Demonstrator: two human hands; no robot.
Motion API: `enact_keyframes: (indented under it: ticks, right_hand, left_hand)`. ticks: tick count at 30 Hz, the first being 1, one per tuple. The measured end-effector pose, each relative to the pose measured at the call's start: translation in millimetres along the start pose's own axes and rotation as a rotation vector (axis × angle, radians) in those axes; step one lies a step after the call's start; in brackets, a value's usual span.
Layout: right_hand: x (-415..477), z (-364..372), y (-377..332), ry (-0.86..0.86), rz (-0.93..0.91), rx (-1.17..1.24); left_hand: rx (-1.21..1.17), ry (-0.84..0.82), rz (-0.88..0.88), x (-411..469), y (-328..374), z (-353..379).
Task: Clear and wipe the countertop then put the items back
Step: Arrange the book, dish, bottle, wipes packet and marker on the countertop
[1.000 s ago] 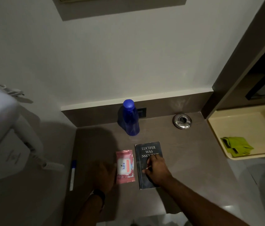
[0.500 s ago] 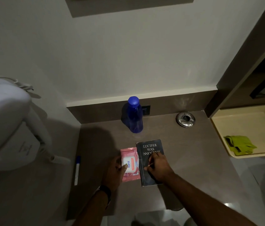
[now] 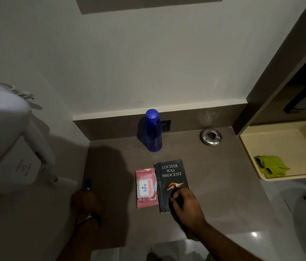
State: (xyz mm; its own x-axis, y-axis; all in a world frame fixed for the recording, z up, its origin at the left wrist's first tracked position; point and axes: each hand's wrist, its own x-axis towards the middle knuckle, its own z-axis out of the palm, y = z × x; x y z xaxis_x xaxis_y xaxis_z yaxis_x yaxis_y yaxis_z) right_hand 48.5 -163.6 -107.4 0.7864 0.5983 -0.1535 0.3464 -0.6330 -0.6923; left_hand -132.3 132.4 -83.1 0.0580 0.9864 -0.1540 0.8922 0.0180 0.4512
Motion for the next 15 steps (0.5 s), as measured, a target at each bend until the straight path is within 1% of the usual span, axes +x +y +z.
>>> enact_keyframes:
  ticks: [1,3,5,6,8,10,12,14,15]
  right_hand:
    - [1,2,-4,-0.011,-0.003,0.002]
    - [6,4,-16,-0.039,-0.015,0.015]
    - [11,8,-31,-0.069,-0.026,0.058]
    - [15,12,-39,-0.09,-0.031,0.104]
    - [22,19,-57,-0.139,-0.005,0.231]
    - [30,25,-74,-0.193,0.107,0.466]
    - [37,22,-92,-0.245,0.216,0.643]
    - [43,13,-99,-0.239,0.277,0.677]
    - [47,7,-98,-0.2,0.284,0.647]
  left_hand:
    - [0.004,-0.016,-0.02,3,1,-1]
    - [-0.115,-0.052,-0.077,6,5,-8]
    - [-0.119,-0.096,-0.15,-2,18,-5]
    - [-0.083,-0.135,-0.132,-6,28,-2]
    - [-0.067,-0.197,-0.025,-21,51,5]
    - [-0.066,-0.236,0.119,-44,80,10]
    - [-0.134,-0.339,0.19,-66,110,15]
    - [-0.236,-0.446,0.221,-85,139,18]
    - [-0.283,-0.503,0.247,-92,153,19]
